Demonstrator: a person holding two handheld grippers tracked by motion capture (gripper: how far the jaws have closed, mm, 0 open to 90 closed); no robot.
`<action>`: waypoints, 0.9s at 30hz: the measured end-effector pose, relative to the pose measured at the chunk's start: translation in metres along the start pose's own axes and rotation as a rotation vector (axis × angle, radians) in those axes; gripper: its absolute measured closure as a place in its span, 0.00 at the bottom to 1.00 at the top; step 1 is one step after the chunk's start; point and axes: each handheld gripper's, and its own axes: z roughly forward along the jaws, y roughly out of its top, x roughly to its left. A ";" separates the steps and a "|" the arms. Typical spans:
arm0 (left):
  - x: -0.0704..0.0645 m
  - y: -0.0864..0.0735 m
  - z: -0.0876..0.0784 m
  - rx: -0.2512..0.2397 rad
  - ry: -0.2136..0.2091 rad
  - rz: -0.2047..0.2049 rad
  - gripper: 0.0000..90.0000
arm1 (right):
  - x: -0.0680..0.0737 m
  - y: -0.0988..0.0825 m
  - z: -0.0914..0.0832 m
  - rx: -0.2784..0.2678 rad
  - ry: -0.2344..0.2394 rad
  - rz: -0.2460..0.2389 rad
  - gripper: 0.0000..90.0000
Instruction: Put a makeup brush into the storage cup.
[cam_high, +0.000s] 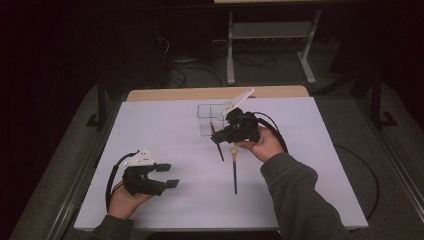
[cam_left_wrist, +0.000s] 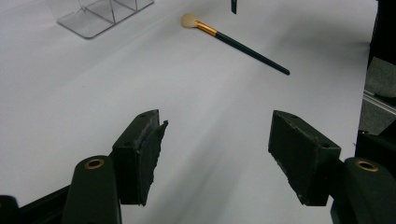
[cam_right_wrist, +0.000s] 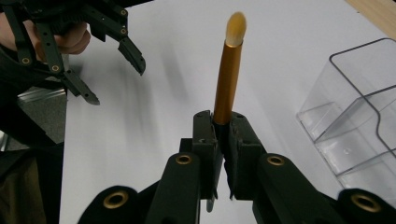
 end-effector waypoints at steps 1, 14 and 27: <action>0.000 0.000 0.000 0.000 0.000 0.000 0.37 | 0.000 0.000 0.000 0.000 0.000 0.000 0.92; 0.003 -0.002 0.001 0.006 -0.005 -0.005 0.36 | -0.010 0.007 -0.004 -0.004 -0.011 0.032 0.92; 0.005 -0.002 -0.001 -0.008 -0.010 -0.012 0.36 | -0.021 0.019 -0.005 -0.011 -0.023 0.034 0.92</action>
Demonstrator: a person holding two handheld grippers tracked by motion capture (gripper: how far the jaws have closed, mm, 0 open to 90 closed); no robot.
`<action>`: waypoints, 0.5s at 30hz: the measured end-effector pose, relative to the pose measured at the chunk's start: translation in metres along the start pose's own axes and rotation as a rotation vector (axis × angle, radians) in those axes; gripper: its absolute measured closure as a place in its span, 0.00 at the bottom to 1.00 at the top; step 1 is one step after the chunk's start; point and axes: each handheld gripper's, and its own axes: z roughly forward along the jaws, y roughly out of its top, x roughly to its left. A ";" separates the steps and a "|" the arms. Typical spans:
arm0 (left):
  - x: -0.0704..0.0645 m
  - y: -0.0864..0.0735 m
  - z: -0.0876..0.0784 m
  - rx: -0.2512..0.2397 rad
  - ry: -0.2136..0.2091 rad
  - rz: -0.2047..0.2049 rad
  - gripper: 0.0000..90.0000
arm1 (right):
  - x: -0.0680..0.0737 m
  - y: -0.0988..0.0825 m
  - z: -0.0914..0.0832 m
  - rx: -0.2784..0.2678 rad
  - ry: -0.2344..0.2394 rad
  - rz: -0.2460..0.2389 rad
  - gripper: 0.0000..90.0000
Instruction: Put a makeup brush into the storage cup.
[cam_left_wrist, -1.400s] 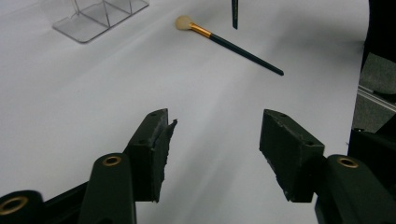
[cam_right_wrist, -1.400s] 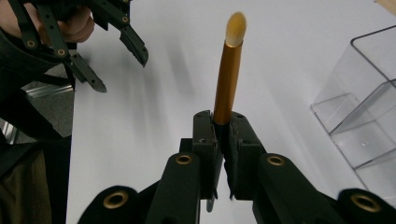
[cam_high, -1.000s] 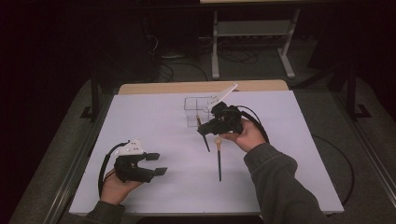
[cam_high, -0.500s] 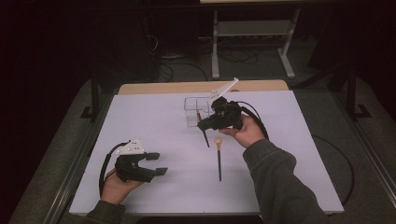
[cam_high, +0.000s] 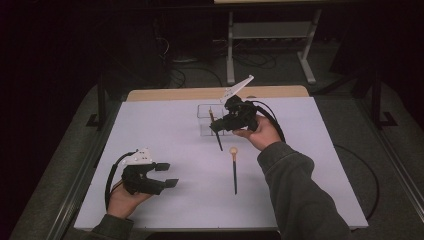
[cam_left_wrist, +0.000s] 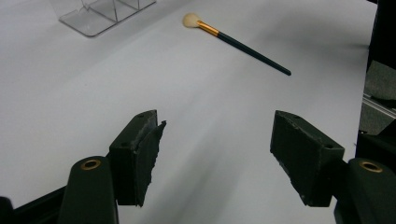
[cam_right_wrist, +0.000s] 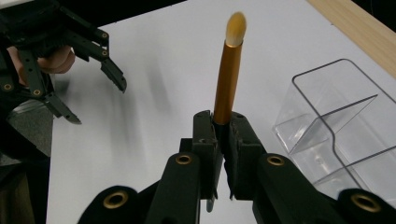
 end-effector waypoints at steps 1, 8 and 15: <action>0.000 0.000 0.000 -0.002 0.000 -0.001 0.36 | 0.000 0.000 0.000 0.000 0.000 0.000 0.92; -0.001 0.001 0.001 0.005 -0.005 0.005 0.35 | -0.007 0.004 0.000 0.004 -0.010 0.007 0.92; -0.002 0.001 0.000 -0.011 -0.007 -0.005 0.35 | -0.015 0.012 0.000 -0.002 -0.030 0.015 0.92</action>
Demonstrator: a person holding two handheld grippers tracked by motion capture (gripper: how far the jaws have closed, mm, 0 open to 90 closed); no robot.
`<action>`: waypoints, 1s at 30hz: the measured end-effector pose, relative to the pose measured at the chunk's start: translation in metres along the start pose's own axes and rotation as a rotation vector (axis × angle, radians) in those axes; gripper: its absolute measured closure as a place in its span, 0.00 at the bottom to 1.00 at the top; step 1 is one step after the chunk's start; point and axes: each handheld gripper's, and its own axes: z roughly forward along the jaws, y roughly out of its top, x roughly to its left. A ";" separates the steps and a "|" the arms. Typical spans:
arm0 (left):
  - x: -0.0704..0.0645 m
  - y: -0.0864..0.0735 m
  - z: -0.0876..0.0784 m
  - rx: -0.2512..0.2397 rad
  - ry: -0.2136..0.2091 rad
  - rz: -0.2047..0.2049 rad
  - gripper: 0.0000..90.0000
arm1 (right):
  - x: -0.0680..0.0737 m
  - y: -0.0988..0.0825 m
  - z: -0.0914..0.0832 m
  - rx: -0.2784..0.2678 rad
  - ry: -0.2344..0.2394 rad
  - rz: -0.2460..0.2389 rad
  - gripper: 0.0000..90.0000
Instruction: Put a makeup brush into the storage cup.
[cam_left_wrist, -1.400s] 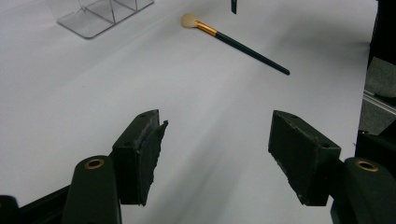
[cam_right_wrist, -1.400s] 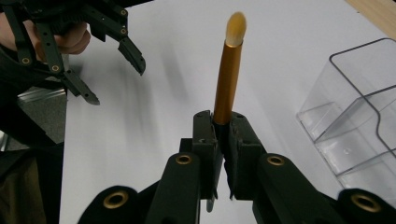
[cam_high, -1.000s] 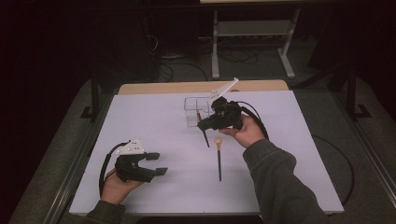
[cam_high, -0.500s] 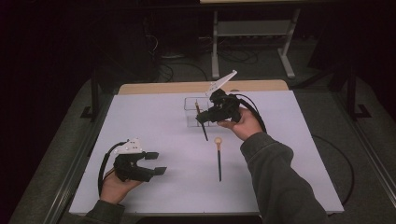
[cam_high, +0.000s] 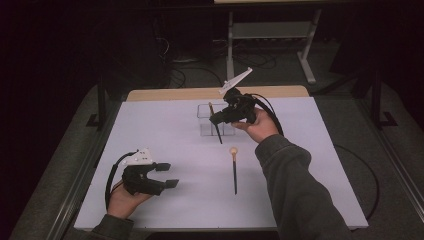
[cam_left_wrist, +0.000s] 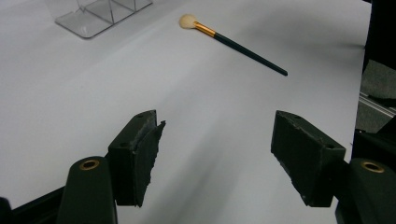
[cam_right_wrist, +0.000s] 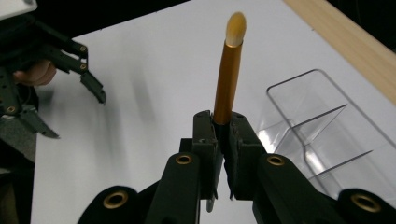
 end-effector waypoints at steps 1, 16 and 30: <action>0.000 0.000 -0.001 0.002 -0.001 0.000 0.35 | -0.001 0.001 0.000 0.002 -0.003 0.003 0.92; 0.003 -0.001 -0.002 0.010 0.003 0.004 0.34 | -0.032 0.022 -0.001 -0.013 -0.057 0.033 0.92; 0.004 -0.001 -0.002 0.010 0.000 0.000 0.33 | -0.052 0.042 -0.002 -0.019 -0.093 0.046 0.92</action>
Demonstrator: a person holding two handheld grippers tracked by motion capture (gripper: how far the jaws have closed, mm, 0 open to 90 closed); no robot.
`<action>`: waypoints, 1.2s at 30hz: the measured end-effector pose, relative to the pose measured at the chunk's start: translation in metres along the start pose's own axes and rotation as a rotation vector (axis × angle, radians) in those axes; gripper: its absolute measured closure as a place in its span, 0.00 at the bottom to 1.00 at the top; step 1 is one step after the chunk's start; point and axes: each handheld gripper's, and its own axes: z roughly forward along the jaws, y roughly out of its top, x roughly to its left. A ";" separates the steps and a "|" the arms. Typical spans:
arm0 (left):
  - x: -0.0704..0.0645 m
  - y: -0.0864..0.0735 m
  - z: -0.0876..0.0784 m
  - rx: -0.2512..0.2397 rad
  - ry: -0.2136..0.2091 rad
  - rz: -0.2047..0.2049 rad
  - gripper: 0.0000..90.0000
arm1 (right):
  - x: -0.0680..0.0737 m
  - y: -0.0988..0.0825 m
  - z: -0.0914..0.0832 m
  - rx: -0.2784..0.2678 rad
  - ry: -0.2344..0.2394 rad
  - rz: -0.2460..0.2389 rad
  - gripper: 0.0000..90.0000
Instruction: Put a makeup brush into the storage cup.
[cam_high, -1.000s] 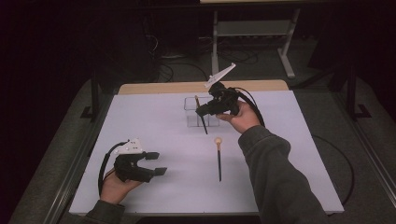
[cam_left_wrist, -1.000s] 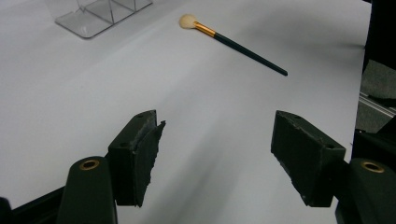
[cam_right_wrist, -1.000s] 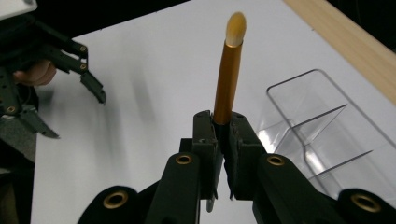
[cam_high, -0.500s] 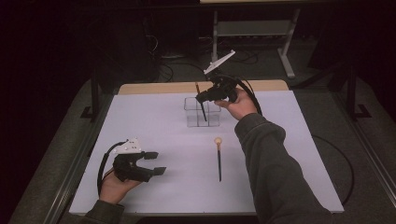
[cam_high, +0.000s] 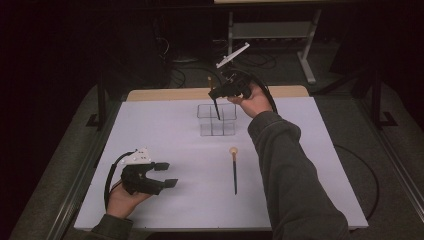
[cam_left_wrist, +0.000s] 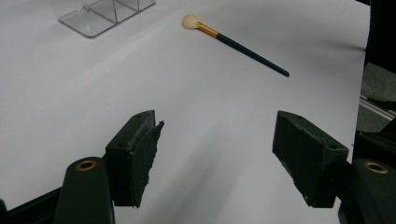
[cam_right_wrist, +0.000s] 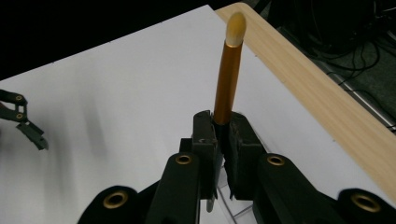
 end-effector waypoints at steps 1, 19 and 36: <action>0.000 0.000 0.000 -0.001 -0.001 0.000 0.33 | 0.000 0.000 0.000 0.000 0.000 0.000 0.92; 0.000 0.001 0.000 0.000 -0.004 0.010 0.33 | -0.013 0.012 0.011 0.018 -0.035 0.017 0.92; -0.001 0.001 0.001 -0.010 -0.015 -0.001 0.33 | -0.017 0.005 0.018 0.023 -0.062 0.059 0.91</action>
